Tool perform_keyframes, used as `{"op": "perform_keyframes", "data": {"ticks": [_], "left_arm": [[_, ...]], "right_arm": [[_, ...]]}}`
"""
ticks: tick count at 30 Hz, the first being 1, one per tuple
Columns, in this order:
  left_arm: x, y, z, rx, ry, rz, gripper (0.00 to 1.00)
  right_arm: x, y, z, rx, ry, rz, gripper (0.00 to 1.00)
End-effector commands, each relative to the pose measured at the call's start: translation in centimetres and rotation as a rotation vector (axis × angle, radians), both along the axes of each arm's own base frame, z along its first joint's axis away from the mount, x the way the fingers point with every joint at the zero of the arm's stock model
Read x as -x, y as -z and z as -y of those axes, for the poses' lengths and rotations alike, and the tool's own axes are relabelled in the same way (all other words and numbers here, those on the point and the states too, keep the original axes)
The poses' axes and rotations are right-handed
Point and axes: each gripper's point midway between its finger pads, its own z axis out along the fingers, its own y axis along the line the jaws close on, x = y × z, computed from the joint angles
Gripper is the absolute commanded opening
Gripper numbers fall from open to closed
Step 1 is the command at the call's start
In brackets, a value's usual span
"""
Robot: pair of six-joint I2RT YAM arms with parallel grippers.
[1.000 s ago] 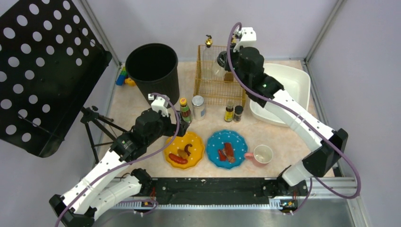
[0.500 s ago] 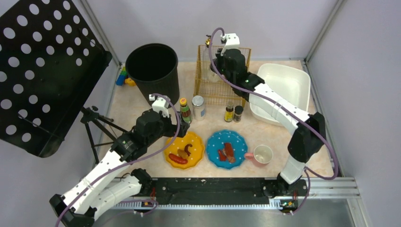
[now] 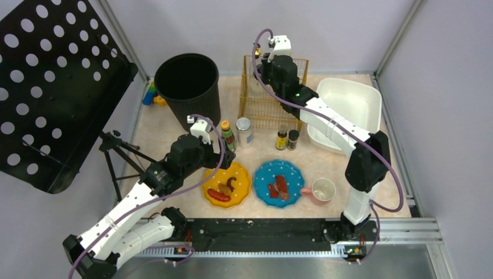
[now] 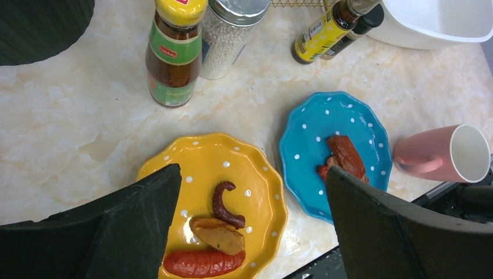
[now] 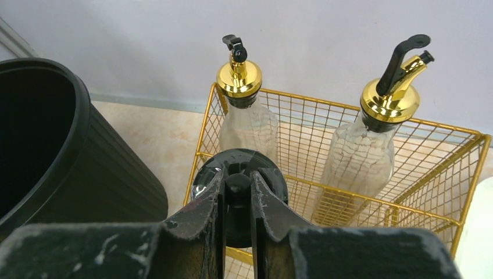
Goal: Clear the kitchen counter
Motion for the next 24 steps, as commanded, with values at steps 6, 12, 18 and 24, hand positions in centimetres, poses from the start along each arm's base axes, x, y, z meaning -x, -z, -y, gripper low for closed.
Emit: {"op": "perform_keyframes", "data": {"ticks": [6,12,18,24], "left_arm": [[-0.2,-0.5,0.7,0.032,0.018,0.021,0.98],[-0.1,-0.5,0.8,0.037,0.025,0.02,0.98],[0.0,-0.6,0.6,0.038,0.021,0.024,0.98],[0.4,-2.2,0.2,0.052,0.015,0.048,0.98]], "right_arm": [[-2.2,-3.7,-1.1,-0.105,-0.008,0.125,0.0],[-3.2,-1.4,-2.1,-0.089,-0.02,0.094,0.0],[-4.5,1.2,-3.3,-0.066,-0.031,0.045,0.0],[-6.0,3.9,-4.2,-0.016,-0.03,-0.014,0.0]]}}
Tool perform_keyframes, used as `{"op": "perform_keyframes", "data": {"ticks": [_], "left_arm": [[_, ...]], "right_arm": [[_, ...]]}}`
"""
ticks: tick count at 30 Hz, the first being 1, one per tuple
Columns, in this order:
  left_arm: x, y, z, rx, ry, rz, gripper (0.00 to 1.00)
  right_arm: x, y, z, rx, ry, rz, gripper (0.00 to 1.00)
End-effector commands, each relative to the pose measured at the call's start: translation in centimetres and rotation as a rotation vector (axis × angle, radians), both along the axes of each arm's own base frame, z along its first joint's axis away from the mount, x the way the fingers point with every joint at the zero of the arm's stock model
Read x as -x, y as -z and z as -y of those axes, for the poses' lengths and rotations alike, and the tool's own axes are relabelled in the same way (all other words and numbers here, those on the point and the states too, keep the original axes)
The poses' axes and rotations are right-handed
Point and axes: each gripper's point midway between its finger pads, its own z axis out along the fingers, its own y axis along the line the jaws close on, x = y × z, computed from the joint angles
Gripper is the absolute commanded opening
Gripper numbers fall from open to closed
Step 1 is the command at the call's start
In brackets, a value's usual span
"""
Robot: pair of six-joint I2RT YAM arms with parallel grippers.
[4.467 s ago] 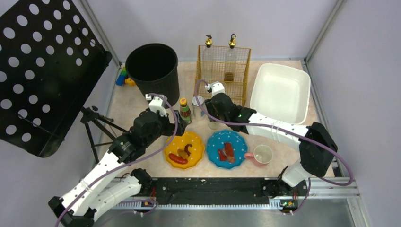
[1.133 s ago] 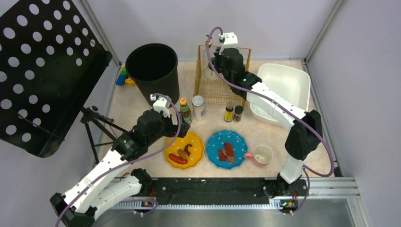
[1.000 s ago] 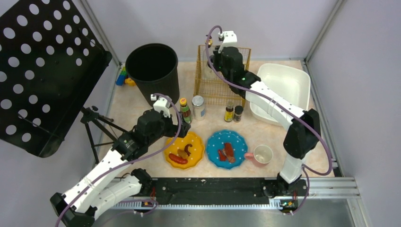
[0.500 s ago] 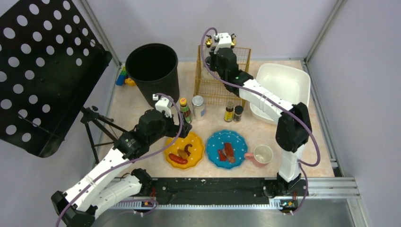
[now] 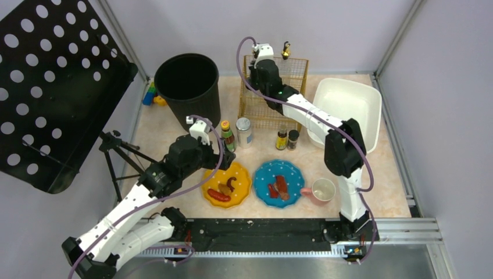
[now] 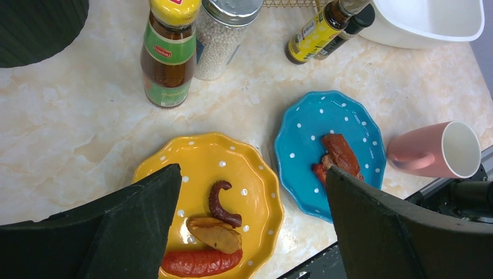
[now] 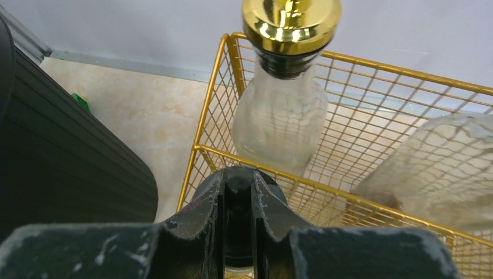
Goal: Clear the kitchen counter
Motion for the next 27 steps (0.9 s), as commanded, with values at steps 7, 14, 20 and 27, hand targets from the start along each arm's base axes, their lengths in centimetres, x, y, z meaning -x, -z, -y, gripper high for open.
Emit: {"op": "perform_keyframes", "data": {"ticks": [7,14,20,27], "left_arm": [[1.4,-4.3,-1.4,0.029,-0.003,0.061,0.98],[2.1,-4.8,-3.1,-0.007,-0.044,0.071,0.99],[2.4,-5.3,-4.1,-0.012,-0.07,0.102,0.99],[2.3,-4.7,-4.6,-0.029,-0.086,0.105,0.99]], "right_arm": [[-2.3,-0.5,-0.7,-0.027,0.019,0.028,0.0],[-2.4,2.9,-0.9,0.014,0.017,-0.032,0.0],[-1.7,3.8,-1.1,0.0,-0.006,-0.043,0.29],[-0.2,1.9,-2.1,-0.026,-0.05,-0.025,0.55]]}}
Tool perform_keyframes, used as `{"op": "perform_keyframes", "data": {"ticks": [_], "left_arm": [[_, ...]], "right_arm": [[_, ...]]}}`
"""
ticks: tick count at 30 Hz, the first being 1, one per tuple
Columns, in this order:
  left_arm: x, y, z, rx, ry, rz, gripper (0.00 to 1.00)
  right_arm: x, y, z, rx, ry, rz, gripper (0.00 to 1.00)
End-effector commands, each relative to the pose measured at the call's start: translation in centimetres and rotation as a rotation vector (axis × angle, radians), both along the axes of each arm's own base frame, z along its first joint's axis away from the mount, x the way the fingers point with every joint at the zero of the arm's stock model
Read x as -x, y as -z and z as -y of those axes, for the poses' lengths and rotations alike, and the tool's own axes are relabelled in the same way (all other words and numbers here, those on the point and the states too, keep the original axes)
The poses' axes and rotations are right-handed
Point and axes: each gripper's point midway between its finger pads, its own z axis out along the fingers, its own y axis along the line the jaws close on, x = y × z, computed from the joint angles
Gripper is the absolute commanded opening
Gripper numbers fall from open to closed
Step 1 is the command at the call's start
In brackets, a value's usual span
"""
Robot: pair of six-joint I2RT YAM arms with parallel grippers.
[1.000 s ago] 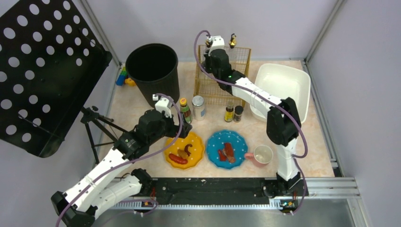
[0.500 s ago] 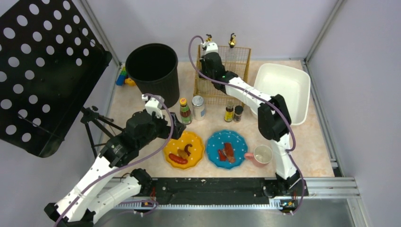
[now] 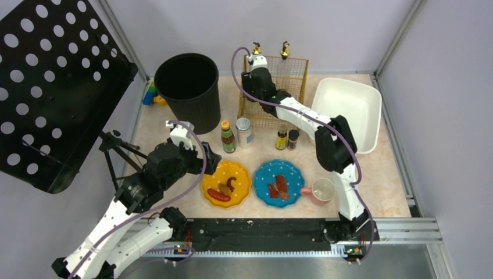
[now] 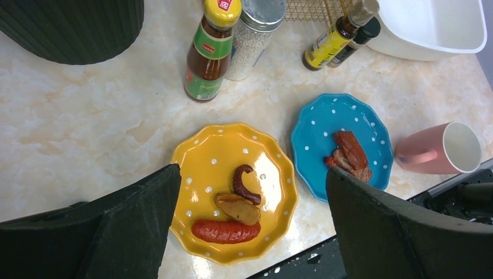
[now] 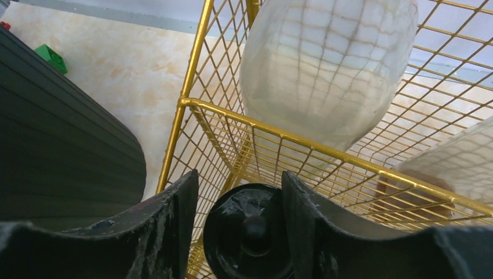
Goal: Clear the kitchen counter
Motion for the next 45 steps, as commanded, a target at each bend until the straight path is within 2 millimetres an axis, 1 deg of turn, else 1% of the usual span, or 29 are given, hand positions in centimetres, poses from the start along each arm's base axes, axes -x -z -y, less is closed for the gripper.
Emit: {"op": "perform_keyframes", "data": {"ticks": [1,4,8,12,13,16,19,20,22,27,30,33,37,45], "left_arm": [[-0.4,-0.9,-0.4,-0.002,-0.021,0.043,0.99],[-0.4,-0.6,-0.5,-0.006,-0.023,0.042,0.99],[-0.3,-0.7,-0.8,-0.006,-0.03,0.05,0.99],[-0.2,-0.8,-1.2,-0.01,-0.039,0.056,0.99],[-0.1,-0.8,-1.3,-0.011,-0.041,0.061,0.99],[-0.1,-0.6,-1.7,-0.018,-0.053,0.072,0.99],[0.0,-0.3,-2.0,-0.02,-0.065,0.077,0.99],[0.0,-0.2,-2.1,-0.018,-0.067,0.082,0.99],[0.0,-0.2,-2.5,-0.019,-0.08,0.091,0.99],[0.1,-0.2,-2.8,-0.019,-0.09,0.1,0.99],[0.2,-0.1,-2.9,-0.022,-0.091,0.101,0.99],[0.2,-0.1,-3.0,-0.022,-0.098,0.103,0.99],[0.2,0.0,-3.1,-0.022,-0.1,0.103,0.99],[0.2,0.1,-3.1,-0.027,-0.1,0.102,0.99]], "right_arm": [[0.9,-5.3,-0.6,-0.072,-0.017,0.086,0.56],[1.9,-7.0,-0.9,-0.076,-0.029,0.113,0.59],[3.6,-10.4,-0.7,-0.076,-0.031,0.166,0.61],[6.0,-13.7,-0.1,-0.065,-0.028,0.216,0.63],[6.8,-14.9,0.0,-0.08,-0.039,0.229,0.65],[9.1,-15.0,0.2,-0.093,-0.089,0.184,0.66],[11.1,-14.4,0.6,-0.086,-0.11,0.153,0.68],[11.8,-13.6,0.8,-0.073,-0.115,0.137,0.71],[13.1,-12.7,0.7,-0.059,-0.142,0.108,0.76],[15.6,-10.1,0.1,-0.029,-0.182,0.036,0.78],[16.2,-7.8,0.1,-0.023,-0.18,-0.007,0.78],[16.5,-6.2,0.1,-0.029,-0.173,-0.034,0.77],[16.8,-4.8,-0.2,-0.03,-0.181,-0.061,0.76],[17.1,-2.1,-2.4,0.0,-0.224,-0.111,0.76]]}}
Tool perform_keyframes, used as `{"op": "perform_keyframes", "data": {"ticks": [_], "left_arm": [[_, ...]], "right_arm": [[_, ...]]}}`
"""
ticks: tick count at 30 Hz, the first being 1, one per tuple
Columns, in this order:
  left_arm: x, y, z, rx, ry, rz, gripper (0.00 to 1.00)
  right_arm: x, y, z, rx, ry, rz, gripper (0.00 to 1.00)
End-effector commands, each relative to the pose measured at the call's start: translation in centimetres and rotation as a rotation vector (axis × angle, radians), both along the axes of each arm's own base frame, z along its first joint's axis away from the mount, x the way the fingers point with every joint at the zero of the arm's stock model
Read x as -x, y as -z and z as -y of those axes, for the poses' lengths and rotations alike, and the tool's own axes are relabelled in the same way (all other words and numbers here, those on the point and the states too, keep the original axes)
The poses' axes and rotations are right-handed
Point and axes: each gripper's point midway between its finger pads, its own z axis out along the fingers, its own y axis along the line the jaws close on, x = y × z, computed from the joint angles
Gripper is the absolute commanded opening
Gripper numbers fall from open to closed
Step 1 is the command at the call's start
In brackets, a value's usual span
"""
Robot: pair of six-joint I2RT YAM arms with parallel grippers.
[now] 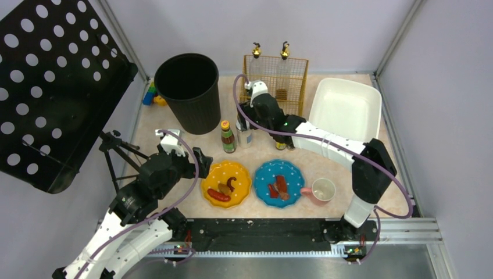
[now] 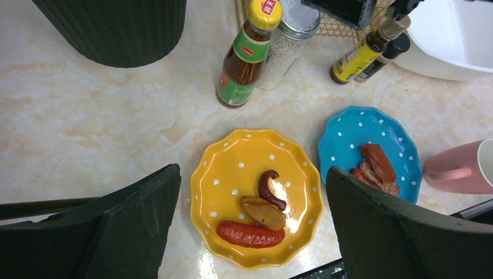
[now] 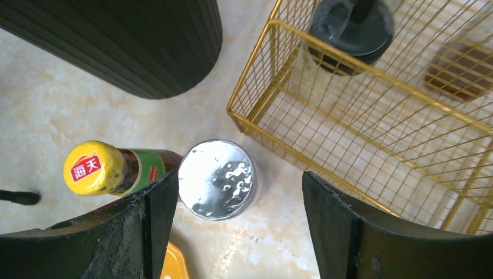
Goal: Clear the kitchen counter
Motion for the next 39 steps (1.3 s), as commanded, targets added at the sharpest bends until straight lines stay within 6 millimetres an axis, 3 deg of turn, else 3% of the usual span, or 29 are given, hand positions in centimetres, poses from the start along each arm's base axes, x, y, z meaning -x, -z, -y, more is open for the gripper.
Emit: {"op": "perform_keyframes", "data": {"ticks": [1,7,19,26,30,35,39], "left_arm": [[-0.2,-0.4,-0.2,-0.001,-0.011,0.026,0.99],[-0.2,-0.4,-0.2,0.0,-0.009,0.026,0.99],[-0.2,-0.5,-0.2,0.002,-0.008,0.029,0.99],[-0.1,-0.5,-0.2,0.003,-0.005,0.03,0.99],[-0.1,-0.5,-0.2,0.002,-0.006,0.03,0.99],[-0.1,-0.6,-0.2,0.003,-0.003,0.032,0.99],[-0.2,-0.5,-0.1,0.001,-0.003,0.029,0.99]], "right_arm": [[0.2,0.4,-2.5,-0.021,-0.038,-0.008,0.77],[0.2,1.5,-3.7,-0.001,-0.047,-0.018,0.77],[-0.4,3.4,-3.8,0.064,-0.018,-0.014,0.76],[-0.9,3.8,-3.9,0.092,-0.007,-0.007,0.7],[-0.5,4.4,-4.1,0.109,-0.015,-0.019,0.61],[0.0,4.3,-3.9,0.117,-0.006,-0.005,0.35],[0.6,2.7,-3.7,0.115,0.011,0.047,0.2]]}}
